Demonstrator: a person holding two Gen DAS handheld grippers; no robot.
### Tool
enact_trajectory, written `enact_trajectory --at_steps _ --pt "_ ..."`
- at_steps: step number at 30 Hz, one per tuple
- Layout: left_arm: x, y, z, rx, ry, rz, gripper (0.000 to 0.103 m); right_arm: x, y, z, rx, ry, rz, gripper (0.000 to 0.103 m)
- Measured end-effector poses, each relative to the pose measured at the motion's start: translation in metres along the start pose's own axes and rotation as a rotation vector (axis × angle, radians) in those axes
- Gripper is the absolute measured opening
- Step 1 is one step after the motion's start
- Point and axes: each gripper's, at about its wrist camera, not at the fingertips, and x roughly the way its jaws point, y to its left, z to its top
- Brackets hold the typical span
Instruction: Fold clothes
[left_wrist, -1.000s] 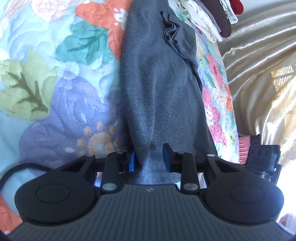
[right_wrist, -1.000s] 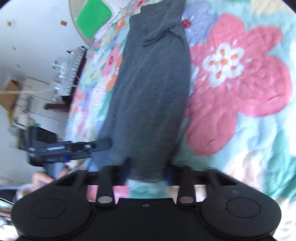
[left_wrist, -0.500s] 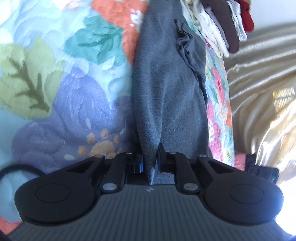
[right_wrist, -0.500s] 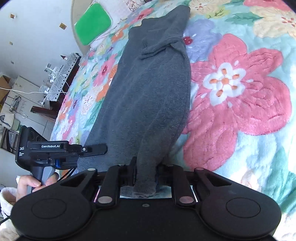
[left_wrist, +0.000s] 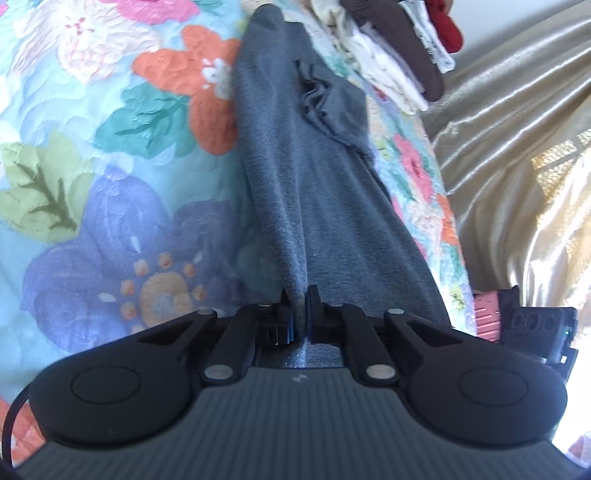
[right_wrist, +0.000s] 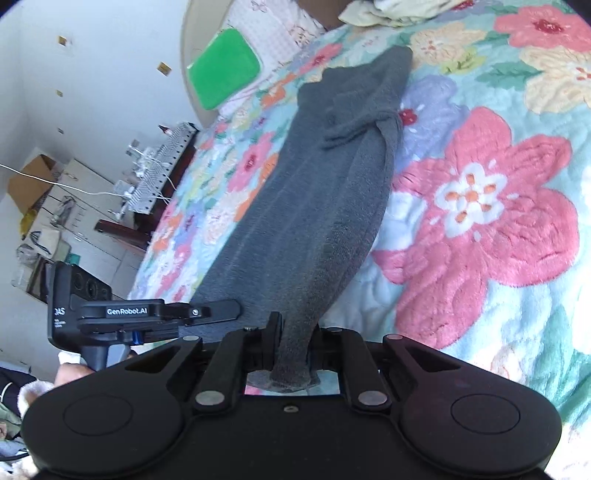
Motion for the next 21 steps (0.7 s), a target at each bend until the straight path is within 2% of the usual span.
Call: enact_trajectory --at_steps 2,5,8,15,17,21 --pt "-0.003 -0.004 -0.005 0.007 0.006 -0.026 0.005 -0.007 0.001 -0.001 0.010 -0.005 0.029 0.014" --pt "-0.001 -0.019 -0.022 0.080 0.033 -0.003 0.005 -0.016 0.001 -0.008 0.019 0.018 0.056 0.014" --pt "0.004 -0.028 -0.043 0.097 0.076 -0.010 0.005 -0.026 -0.001 -0.021 0.045 0.040 0.062 0.014" --pt "-0.020 -0.043 -0.070 0.081 0.054 -0.120 0.005 -0.055 0.009 -0.037 0.025 0.049 0.082 0.015" --pt "-0.015 -0.044 -0.076 0.090 0.074 -0.058 0.005 -0.059 0.013 -0.036 -0.001 0.054 0.091 0.015" --pt "-0.007 -0.035 -0.064 0.109 0.104 0.064 0.005 -0.047 0.013 -0.018 -0.025 0.084 0.036 0.015"
